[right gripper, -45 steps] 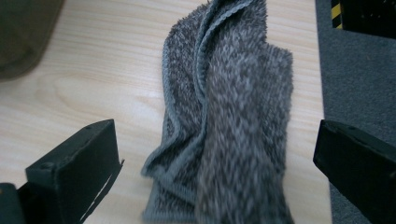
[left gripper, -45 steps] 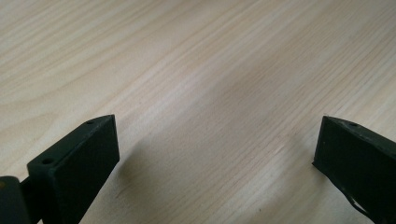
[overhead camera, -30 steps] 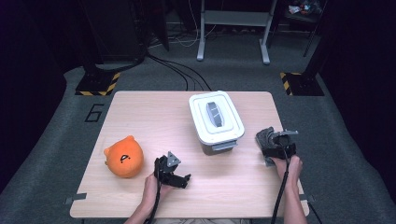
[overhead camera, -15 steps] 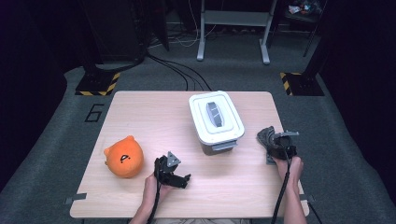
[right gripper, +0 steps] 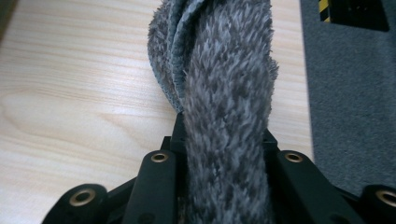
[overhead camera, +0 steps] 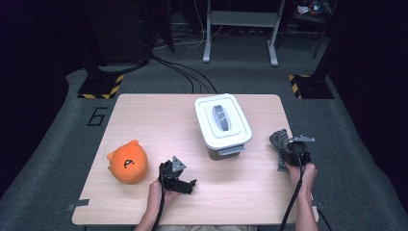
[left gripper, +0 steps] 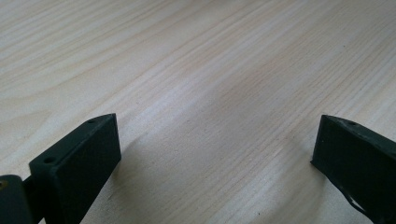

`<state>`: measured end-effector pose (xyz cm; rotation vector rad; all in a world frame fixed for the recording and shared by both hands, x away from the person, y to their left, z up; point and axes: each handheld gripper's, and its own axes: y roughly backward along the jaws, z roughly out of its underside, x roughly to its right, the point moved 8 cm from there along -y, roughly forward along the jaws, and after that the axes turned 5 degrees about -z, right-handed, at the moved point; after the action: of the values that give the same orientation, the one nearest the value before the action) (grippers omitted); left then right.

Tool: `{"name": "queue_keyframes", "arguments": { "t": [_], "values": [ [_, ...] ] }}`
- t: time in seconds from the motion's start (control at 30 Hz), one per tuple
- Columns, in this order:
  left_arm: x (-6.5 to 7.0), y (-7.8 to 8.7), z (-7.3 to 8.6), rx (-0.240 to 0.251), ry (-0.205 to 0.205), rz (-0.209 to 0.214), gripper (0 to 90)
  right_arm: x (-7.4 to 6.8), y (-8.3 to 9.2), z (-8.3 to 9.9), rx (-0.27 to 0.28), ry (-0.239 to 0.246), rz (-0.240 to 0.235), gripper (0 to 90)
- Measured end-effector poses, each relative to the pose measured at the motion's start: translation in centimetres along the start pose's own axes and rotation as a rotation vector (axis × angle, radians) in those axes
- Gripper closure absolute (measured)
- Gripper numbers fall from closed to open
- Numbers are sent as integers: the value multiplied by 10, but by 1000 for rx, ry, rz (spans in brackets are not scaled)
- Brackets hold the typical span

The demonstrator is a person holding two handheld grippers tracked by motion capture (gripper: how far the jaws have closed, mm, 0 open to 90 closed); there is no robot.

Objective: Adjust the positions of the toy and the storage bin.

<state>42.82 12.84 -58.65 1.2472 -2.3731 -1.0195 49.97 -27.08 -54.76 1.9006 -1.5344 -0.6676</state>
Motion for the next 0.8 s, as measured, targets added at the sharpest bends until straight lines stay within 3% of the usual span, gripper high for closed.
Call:
{"name": "queue_keyframes", "arguments": {
  "t": [0.2,0.47,0.8],
  "values": [
    [0,0,0,0,0,-1,6,-4,25,1,24,-4,-23,699],
    [0,0,0,1,3,-4,7,-8,51,12,32,4,-17,695],
    [0,0,0,1,8,-5,9,-15,68,49,-9,-24,-19,689]
  ]
}}
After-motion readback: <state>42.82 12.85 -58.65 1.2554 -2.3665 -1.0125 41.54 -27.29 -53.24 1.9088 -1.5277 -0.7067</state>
